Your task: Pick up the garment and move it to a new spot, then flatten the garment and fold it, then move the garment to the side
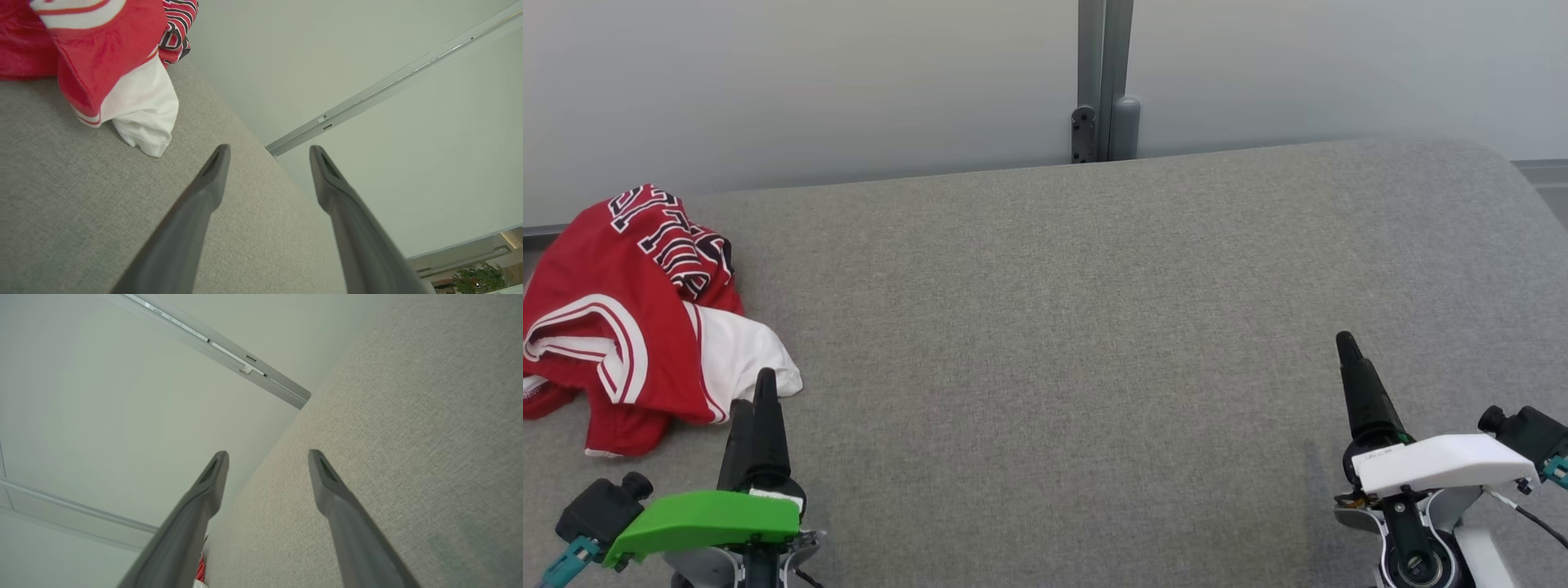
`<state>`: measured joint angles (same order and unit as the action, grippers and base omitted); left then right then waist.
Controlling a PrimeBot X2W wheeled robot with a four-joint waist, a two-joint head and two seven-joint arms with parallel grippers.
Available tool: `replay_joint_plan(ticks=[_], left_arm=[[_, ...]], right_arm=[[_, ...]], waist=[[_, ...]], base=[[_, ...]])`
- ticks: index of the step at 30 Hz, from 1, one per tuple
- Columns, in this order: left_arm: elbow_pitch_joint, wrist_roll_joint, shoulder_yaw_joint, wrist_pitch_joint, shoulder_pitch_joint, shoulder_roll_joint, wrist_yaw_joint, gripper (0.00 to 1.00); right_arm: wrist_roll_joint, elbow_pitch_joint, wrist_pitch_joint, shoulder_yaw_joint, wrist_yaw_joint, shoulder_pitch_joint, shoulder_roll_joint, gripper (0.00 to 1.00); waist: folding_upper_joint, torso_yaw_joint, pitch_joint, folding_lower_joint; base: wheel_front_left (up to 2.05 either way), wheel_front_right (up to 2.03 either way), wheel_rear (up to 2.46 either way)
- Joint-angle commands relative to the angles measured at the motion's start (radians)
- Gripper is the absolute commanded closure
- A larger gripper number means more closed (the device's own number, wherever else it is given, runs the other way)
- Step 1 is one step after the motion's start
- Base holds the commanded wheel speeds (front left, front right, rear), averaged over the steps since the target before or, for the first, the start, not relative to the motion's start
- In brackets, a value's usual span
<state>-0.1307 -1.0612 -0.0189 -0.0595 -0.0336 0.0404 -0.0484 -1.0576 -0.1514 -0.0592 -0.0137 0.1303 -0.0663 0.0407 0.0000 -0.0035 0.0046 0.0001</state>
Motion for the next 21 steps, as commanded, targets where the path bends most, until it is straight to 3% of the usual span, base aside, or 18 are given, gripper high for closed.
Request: replay_joint_plan(ticks=[1, 21], left_arm=[[0.021, 0.034, 0.003, -0.01, -0.003, 0.007, 0.007, 0.0], [0.034, 0.373, 0.021, -0.072, 0.048, 0.009, 0.027, 0.0]], right_arm=[[0.044, 0.023, -0.011, 0.006, 0.0, -0.011, 0.007, 0.0], [0.358, 0.03, -0.072, 0.066, 0.0, -0.001, 0.008, 0.0]], waist=[[0.0, 0.0, 0.0, 0.0], [0.0, -0.003, 0.0, 0.0]], base=[[0.0, 0.0, 0.0], [0.0, 0.0, 0.0]])
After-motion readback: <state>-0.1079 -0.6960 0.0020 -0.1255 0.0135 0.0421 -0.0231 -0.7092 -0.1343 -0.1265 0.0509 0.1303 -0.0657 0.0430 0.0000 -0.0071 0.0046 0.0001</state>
